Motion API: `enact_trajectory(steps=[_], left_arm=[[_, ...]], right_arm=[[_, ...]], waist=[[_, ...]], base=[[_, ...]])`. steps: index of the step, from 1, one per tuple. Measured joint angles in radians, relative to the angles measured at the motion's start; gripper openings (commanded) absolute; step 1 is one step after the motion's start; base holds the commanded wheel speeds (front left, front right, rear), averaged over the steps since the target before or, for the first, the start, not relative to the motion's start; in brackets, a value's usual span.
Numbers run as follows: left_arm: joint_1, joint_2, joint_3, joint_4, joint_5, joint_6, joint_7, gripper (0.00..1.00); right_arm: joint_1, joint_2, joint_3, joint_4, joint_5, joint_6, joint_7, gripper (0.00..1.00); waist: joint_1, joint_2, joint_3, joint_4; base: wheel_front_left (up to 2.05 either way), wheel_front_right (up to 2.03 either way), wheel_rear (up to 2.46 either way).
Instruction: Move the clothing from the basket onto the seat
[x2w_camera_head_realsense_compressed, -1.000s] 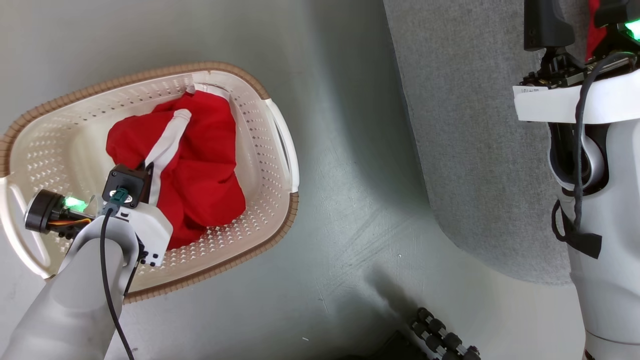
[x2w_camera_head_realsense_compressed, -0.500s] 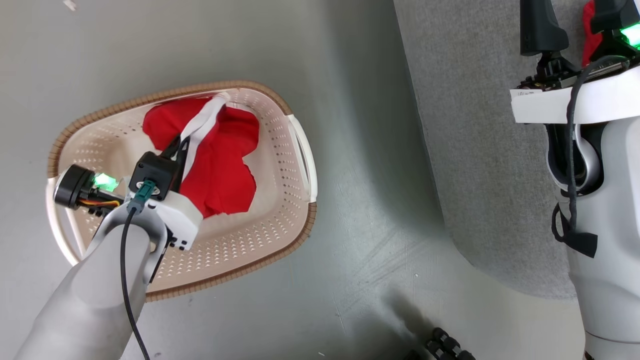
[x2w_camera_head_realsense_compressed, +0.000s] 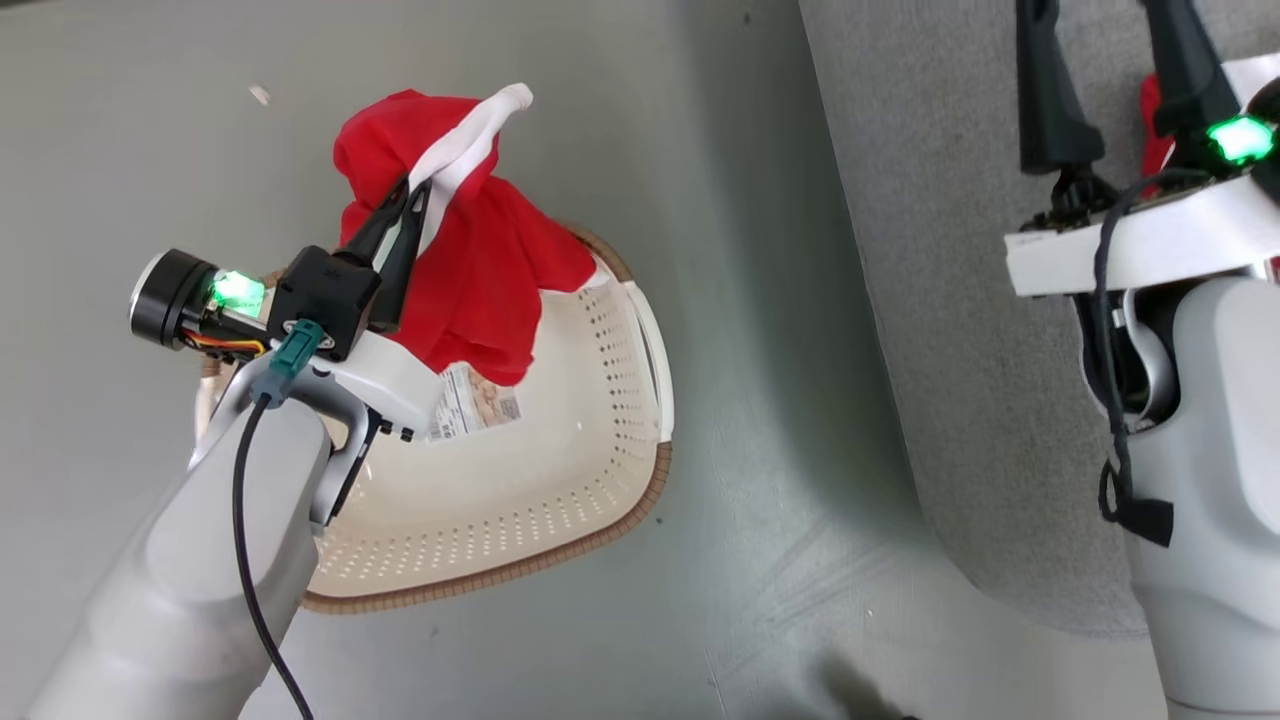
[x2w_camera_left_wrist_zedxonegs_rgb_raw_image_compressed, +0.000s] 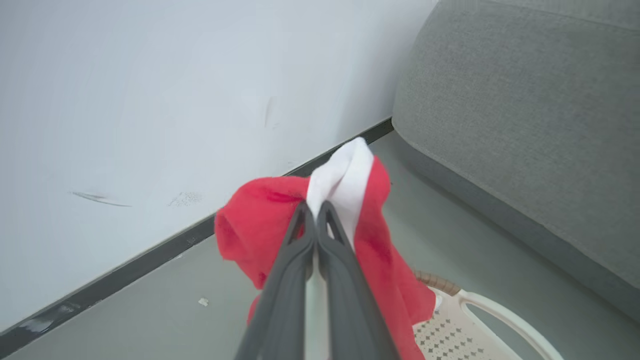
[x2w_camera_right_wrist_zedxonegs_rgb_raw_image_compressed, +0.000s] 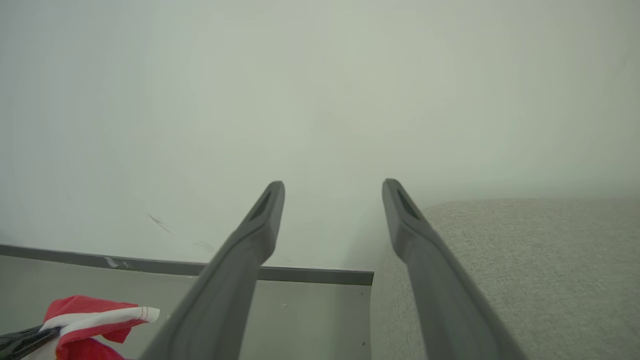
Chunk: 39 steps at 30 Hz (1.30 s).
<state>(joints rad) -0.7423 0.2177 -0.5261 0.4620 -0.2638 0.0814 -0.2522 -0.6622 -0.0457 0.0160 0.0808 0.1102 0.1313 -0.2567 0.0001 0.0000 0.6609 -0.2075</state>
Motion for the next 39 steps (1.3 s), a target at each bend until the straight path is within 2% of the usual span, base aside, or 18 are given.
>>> enact_trajectory(steps=[10,23,28,39], left_arm=[[-0.018,0.018,-0.012,-0.05,0.001,-0.046,0.0,0.0],[-0.05,0.0,-0.065,-0.089,-0.01,-0.124,0.015,0.0],[-0.051,-0.016,-0.076,-0.095,-0.035,-0.147,0.041,0.0],[-0.058,-0.057,-0.133,-0.131,-0.061,-0.177,0.089,0.0]], right_arm=[[0.067,-0.004,-0.003,0.041,-0.033,0.0,0.0,1.0],[0.145,-0.035,0.049,0.09,-0.04,0.0,0.0,1.0],[0.178,-0.059,0.083,0.112,-0.04,0.0,0.0,1.0],[0.233,-0.11,0.235,0.172,-0.03,0.0,0.0,1.0]], waist=[[0.0,0.0,-0.102,0.032],[0.0,0.0,-0.241,0.063],[0.0,0.0,-0.293,0.071],[0.0,0.0,-0.4,0.082]], base=[[0.0,0.0,0.0],[0.0,0.0,0.0],[0.0,0.0,0.0],[0.0,0.0,0.0]])
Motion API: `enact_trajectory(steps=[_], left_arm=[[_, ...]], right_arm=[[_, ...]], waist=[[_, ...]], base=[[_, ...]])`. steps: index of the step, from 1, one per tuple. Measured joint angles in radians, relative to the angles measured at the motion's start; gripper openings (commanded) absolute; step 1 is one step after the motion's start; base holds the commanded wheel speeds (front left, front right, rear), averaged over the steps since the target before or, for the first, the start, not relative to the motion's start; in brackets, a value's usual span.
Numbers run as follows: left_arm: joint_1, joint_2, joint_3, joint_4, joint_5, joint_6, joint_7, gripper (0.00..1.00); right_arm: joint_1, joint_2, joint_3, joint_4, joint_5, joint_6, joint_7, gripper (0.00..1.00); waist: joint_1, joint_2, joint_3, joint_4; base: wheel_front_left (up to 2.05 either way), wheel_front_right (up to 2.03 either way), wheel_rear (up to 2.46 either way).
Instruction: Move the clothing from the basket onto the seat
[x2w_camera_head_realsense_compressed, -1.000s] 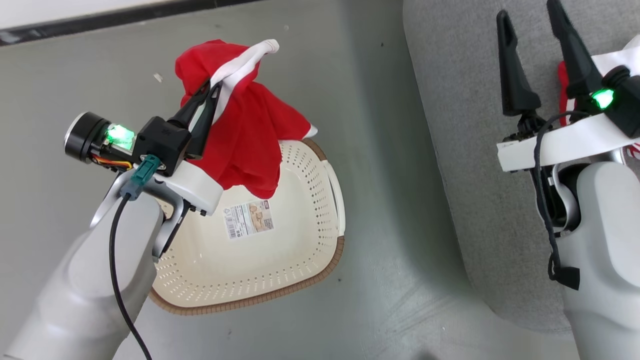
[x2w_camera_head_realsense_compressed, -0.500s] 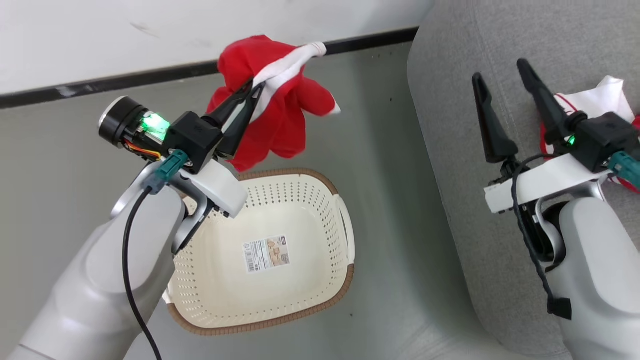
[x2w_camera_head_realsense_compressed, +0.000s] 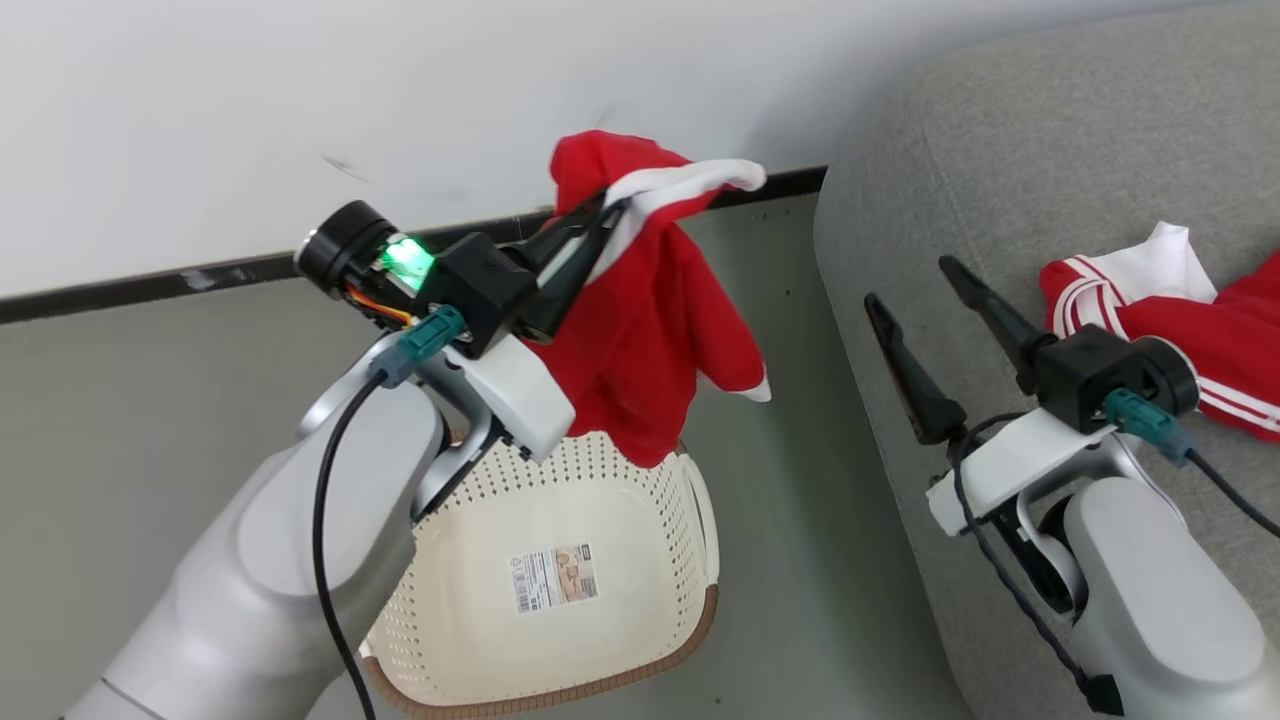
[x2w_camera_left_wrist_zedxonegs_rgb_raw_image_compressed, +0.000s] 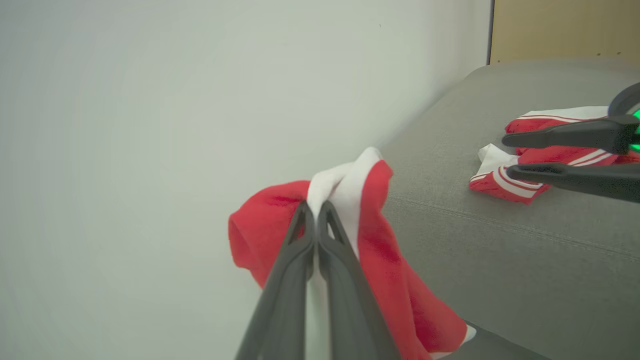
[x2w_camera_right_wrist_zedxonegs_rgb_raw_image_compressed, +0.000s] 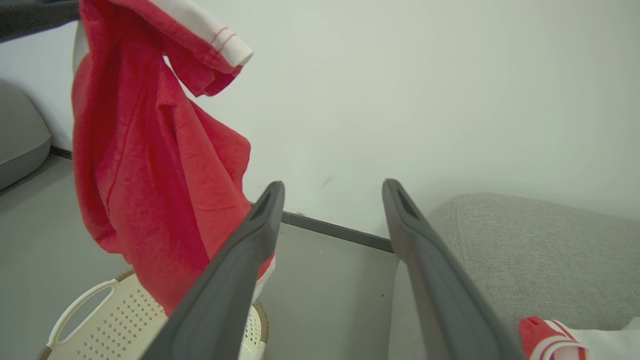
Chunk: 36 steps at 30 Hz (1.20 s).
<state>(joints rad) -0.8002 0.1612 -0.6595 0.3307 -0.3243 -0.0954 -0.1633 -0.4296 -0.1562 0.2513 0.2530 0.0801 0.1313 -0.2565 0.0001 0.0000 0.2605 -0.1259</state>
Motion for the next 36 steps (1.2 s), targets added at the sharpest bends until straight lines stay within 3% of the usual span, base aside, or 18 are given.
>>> enact_trajectory(steps=[18,26,36], left_arm=[[-0.003,-0.049,-0.067,-0.051,-0.062,-0.022,0.058,0.0],[0.003,-0.064,-0.094,-0.083,-0.08,-0.023,0.075,0.0],[0.024,-0.069,-0.114,-0.114,-0.112,-0.023,0.094,0.0]], right_arm=[[-0.01,-0.087,0.26,0.065,0.049,0.0,0.0,1.0],[-0.046,-0.092,0.421,0.09,0.097,0.0,0.0,1.0],[-0.134,-0.09,0.516,0.145,0.112,0.0,0.0,1.0]], waist=[[0.0,0.0,-0.13,0.004],[0.0,0.0,-0.179,0.012],[0.0,0.0,-0.232,0.033]], base=[[0.0,0.0,0.0],[0.0,0.0,0.0],[0.0,0.0,0.0]])
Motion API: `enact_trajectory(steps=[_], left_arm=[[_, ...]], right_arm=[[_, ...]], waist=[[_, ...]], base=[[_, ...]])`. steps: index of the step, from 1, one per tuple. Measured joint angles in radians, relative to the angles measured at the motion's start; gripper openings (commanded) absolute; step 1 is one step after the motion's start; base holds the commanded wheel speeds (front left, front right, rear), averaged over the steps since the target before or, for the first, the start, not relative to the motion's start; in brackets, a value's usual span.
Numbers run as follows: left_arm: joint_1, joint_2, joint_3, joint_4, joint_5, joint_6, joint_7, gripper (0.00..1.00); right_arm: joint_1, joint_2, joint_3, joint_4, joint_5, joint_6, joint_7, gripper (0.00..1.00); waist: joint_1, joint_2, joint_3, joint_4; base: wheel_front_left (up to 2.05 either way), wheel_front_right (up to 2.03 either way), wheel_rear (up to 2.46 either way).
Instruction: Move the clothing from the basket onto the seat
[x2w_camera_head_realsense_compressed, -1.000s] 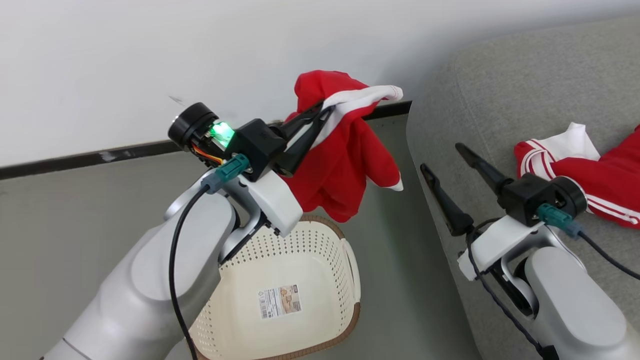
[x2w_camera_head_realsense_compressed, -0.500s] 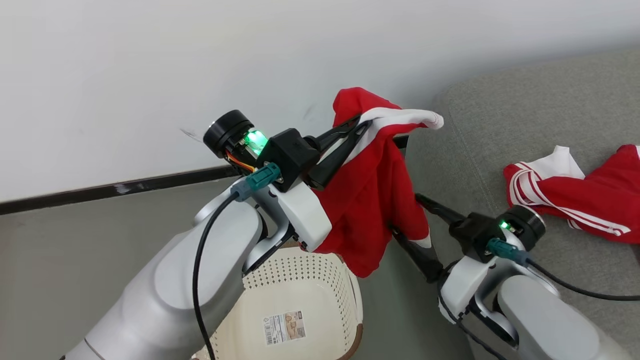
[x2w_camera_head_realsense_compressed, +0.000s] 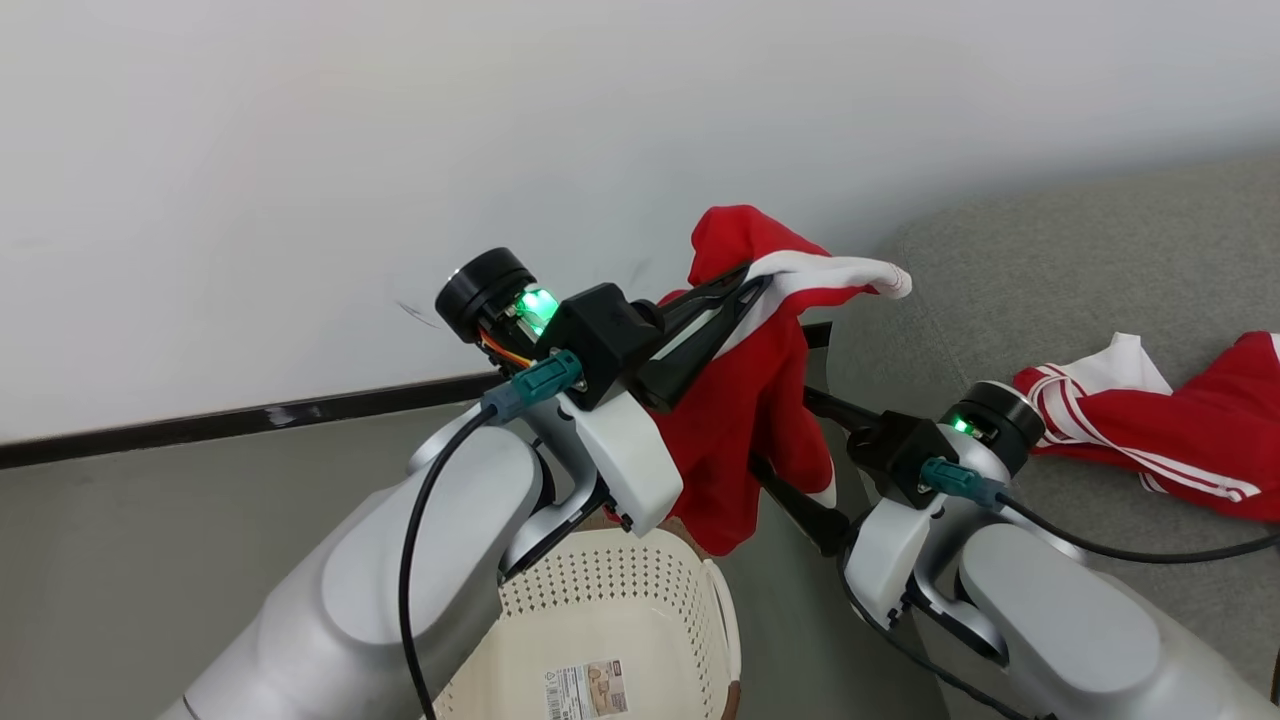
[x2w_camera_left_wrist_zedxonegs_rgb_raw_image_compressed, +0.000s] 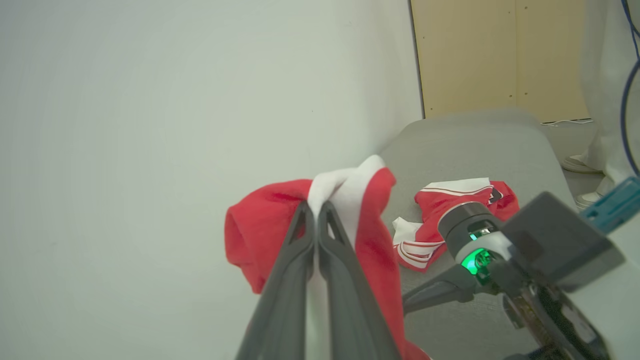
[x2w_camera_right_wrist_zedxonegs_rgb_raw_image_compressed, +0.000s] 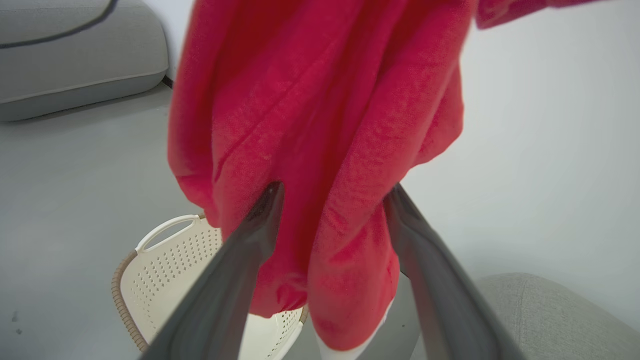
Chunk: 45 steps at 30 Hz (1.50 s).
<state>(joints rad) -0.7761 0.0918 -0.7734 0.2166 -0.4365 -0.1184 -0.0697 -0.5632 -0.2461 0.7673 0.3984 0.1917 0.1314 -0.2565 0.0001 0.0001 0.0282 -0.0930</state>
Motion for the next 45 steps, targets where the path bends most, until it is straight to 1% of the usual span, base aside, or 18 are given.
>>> enact_trajectory(steps=[7,8,9,10,11,12,13,14,15,21,25,26,27,28,29,32,39,45], left_arm=[[0.03,-0.004,-0.01,-0.011,-0.022,0.0,0.008,0.0],[0.03,-0.004,-0.01,-0.012,-0.023,0.0,0.009,0.0],[0.031,-0.004,-0.01,-0.014,-0.025,0.0,0.014,0.0],[0.032,-0.004,-0.01,-0.015,-0.029,0.0,0.017,0.0],[0.034,-0.005,-0.01,-0.016,-0.03,0.0,0.018,0.0],[0.038,-0.005,-0.01,-0.017,-0.03,0.0,0.023,0.0],[0.045,-0.005,-0.01,-0.018,-0.032,0.0,0.025,0.0],[0.052,-0.005,-0.01,-0.018,-0.032,0.0,0.026,0.0],[0.056,-0.004,-0.01,-0.018,-0.034,0.0,0.026,0.0],[0.074,0.009,0.004,-0.018,-0.04,0.01,0.034,0.0],[0.103,0.016,0.02,-0.014,-0.057,0.022,0.033,0.0],[0.112,0.018,0.022,-0.013,-0.058,0.028,0.033,0.13],[0.119,0.021,0.023,-0.01,-0.06,0.029,0.033,0.39],[0.126,0.024,0.024,-0.009,-0.062,0.03,0.033,0.48],[0.133,0.026,0.027,-0.008,-0.065,0.033,0.032,0.66],[0.146,0.028,0.03,-0.006,-0.066,0.037,0.024,1.0],[0.165,0.013,0.023,-0.004,-0.074,0.038,0.002,1.0],[0.181,0.0,0.011,-0.002,-0.083,0.038,-0.021,1.0]], right_arm=[[-0.022,0.031,0.039,0.04,0.002,0.0,0.0,1.0],[-0.032,0.034,0.044,0.045,0.002,0.0,0.0,0.86],[-0.041,0.038,0.047,0.051,0.002,0.0,0.0,0.6],[-0.045,0.045,0.048,0.057,0.002,0.0,0.0,0.44],[-0.046,0.051,0.053,0.061,0.002,0.0,0.0,0.38],[-0.046,0.057,0.059,0.064,0.002,0.0,0.0,0.29],[-0.046,0.061,0.064,0.067,0.002,0.0,0.0,0.16],[-0.046,0.063,0.067,0.069,0.003,0.0,0.0,0.16],[-0.046,0.064,0.071,0.071,0.003,0.0,0.0,0.0],[-0.059,0.062,0.084,0.072,0.019,0.0,0.0,0.0],[-0.058,0.041,0.054,0.072,0.036,0.0,0.0,0.0],[-0.058,0.032,0.046,0.072,0.037,0.0,0.0,0.0],[-0.058,0.022,0.035,0.072,0.038,0.0,0.0,0.0],[-0.057,0.011,0.023,0.073,0.038,0.0,0.0,0.0],[-0.056,0.0,0.011,0.074,0.038,0.0,0.0,0.0],[-0.056,-0.029,-0.042,0.074,0.043,0.0,0.0,0.0],[-0.055,-0.091,-0.181,0.059,0.045,0.0,0.0,0.0],[-0.046,-0.133,-0.276,0.026,0.045,0.0,0.0,0.0]], waist=[[0.0,-0.0001,-0.021,0.014],[0.0,0.0,-0.023,0.016],[0.0,0.0,-0.025,0.017],[-0.0001,0.0,-0.027,0.019],[0.0,0.0,-0.028,0.02],[0.0,0.0,-0.029,0.022],[0.0,0.0,-0.03,0.023],[0.0,0.0,-0.03,0.024],[0.0,0.0,-0.03,0.025],[0.0,0.0,-0.026,0.021],[0.0,0.0,-0.025,0.012],[-0.0001,0.0,-0.024,0.009],[0.0,0.0,-0.024,0.006],[0.0,0.0,-0.023,0.002],[0.0,0.0,-0.023,-0.002],[0.0,0.0,-0.021,-0.014],[-0.0001,0.0,-0.015,-0.052],[0.0,0.0,-0.01,-0.092]], base=[[0.0,0.0,0.0],[0.0,0.0,0.0],[0.0,0.0,0.0],[0.0,0.0,0.0],[0.0,0.0,0.0],[0.0,0.0,0.0],[0.0,0.0,0.0],[0.0,0.0,0.0],[0.0,0.0,0.0],[0.0,0.0,0.0],[0.0,0.0,0.0],[0.0,0.0,0.0],[0.0,0.0,0.0],[0.0,0.0,0.0],[0.0,0.0,0.0],[0.0,0.0,0.0],[0.0,0.0,0.0],[0.0,0.0,0.0]])
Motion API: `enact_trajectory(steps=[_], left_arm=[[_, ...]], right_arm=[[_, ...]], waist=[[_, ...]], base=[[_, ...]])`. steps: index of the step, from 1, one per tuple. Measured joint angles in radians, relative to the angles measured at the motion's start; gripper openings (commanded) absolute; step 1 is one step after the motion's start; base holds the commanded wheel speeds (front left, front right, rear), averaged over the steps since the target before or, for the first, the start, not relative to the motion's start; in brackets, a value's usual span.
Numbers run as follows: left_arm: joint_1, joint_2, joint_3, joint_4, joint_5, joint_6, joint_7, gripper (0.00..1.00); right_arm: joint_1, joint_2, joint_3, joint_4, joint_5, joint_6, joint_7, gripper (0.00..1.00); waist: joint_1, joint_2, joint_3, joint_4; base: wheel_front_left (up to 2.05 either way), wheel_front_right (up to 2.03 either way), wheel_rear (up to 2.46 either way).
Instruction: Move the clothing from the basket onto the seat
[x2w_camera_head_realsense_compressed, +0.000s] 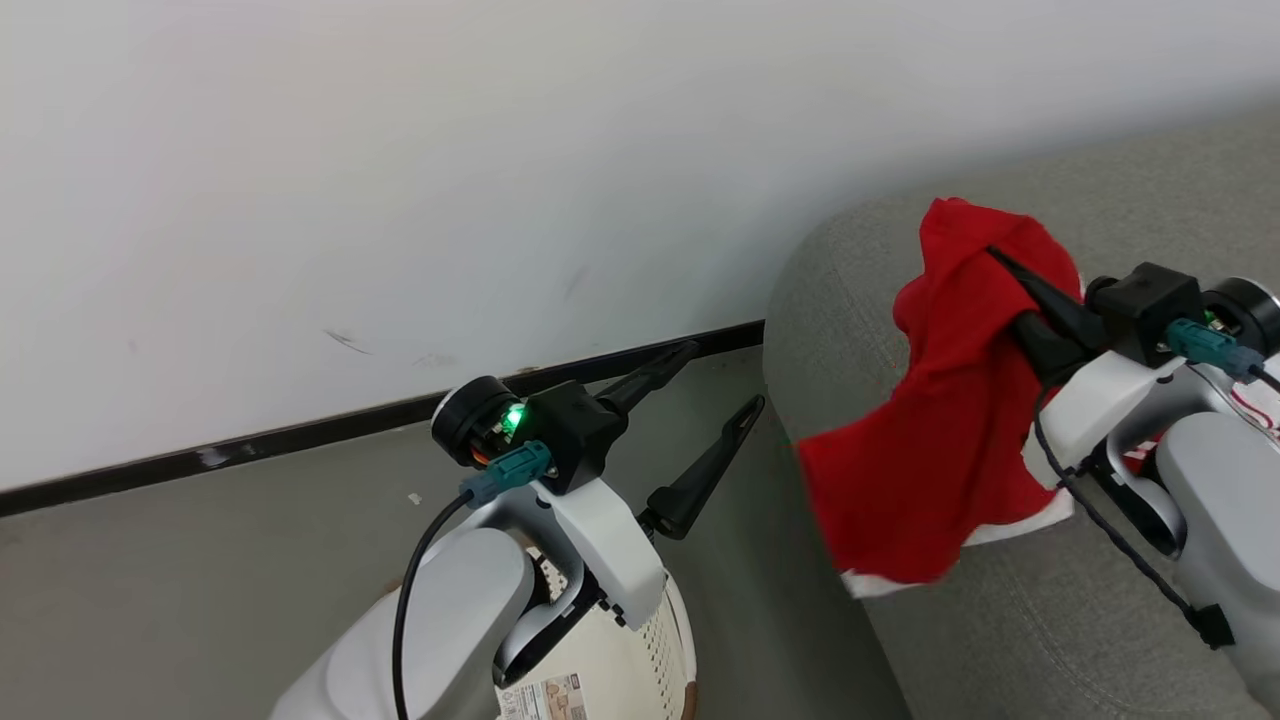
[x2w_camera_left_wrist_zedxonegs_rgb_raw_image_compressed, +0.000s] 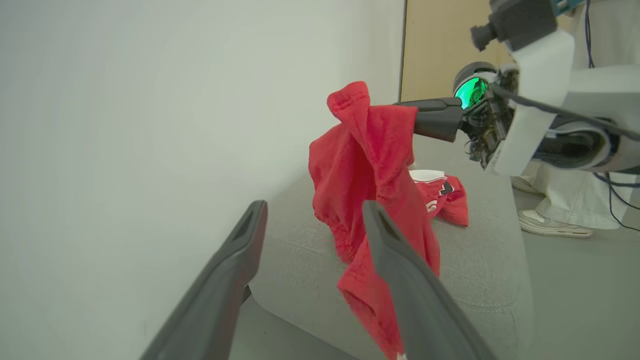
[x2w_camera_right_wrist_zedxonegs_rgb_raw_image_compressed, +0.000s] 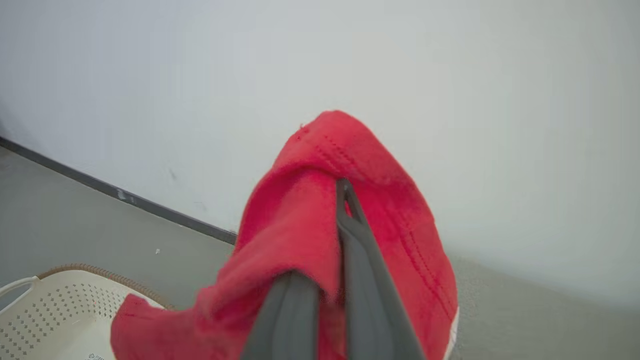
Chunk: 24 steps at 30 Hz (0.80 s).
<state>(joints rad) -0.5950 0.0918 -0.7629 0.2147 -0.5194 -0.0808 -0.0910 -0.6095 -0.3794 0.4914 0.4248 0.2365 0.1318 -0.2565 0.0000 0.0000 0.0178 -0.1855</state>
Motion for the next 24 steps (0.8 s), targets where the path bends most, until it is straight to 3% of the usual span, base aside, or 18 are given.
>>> enact_trajectory(steps=[17,24], left_arm=[[0.034,-0.02,-0.045,0.022,0.0,-0.002,-0.035,1.0],[0.044,-0.022,-0.054,0.025,0.001,-0.001,-0.044,1.0]], right_arm=[[0.09,-0.073,-0.112,-0.067,-0.01,0.0,0.0,0.0],[0.093,-0.072,-0.112,-0.089,0.013,0.0,0.0,0.0]], waist=[[0.0,0.0,0.012,-0.118],[0.0,0.0,0.019,-0.165]], base=[[0.0,0.0,0.0],[0.0,0.0,0.0]])
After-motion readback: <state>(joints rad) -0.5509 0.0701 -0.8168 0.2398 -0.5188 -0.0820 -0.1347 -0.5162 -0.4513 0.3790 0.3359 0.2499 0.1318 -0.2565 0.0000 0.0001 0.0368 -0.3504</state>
